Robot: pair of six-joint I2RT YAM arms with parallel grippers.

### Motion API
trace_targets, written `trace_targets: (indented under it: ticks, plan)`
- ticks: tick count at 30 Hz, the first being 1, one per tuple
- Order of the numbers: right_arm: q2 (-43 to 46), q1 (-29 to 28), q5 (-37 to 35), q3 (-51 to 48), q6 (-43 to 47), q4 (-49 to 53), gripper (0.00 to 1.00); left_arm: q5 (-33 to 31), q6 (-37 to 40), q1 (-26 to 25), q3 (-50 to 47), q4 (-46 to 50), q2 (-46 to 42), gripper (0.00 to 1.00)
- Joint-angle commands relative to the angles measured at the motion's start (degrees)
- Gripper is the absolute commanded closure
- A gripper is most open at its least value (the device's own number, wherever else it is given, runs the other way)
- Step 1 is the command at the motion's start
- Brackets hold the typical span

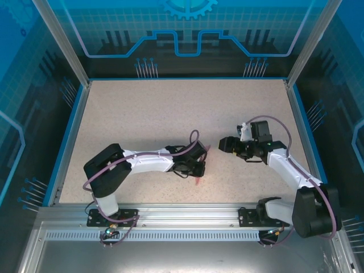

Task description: Fold a paper plane with a square sheet of paper (fold left side to right side)

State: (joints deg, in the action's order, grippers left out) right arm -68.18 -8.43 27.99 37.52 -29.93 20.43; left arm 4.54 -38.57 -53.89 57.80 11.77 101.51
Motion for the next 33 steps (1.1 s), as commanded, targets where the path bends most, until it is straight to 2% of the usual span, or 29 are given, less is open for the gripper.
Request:
trace_targets:
  ticks: [1, 8, 15, 25, 33]
  plan:
    - [1.89, 0.6, 0.84, -2.4, 1.47, 0.74, 0.16, 8.14, -4.09, 2.38, -4.56, -11.76, -2.69, 0.9]
    - [2.21, -0.71, 1.89, -6.56, 1.02, -2.95, 0.14, 16.46, -8.96, 6.31, -11.24, -25.52, -2.57, 0.9]
    - [-0.79, -4.84, 2.18, -8.9, -1.94, -10.01, 0.15, 19.62, -13.23, 8.13, -15.53, -35.52, -1.12, 0.9]
    - [-8.25, -11.67, -0.29, -7.69, -6.91, -17.73, 0.3, 21.2, -18.11, 9.75, -20.22, -45.12, 0.9, 0.9]
    - [-13.28, -15.49, -1.92, -6.34, -10.14, -21.94, 0.36, 22.78, -22.33, 10.55, -22.72, -52.48, 4.51, 0.91]
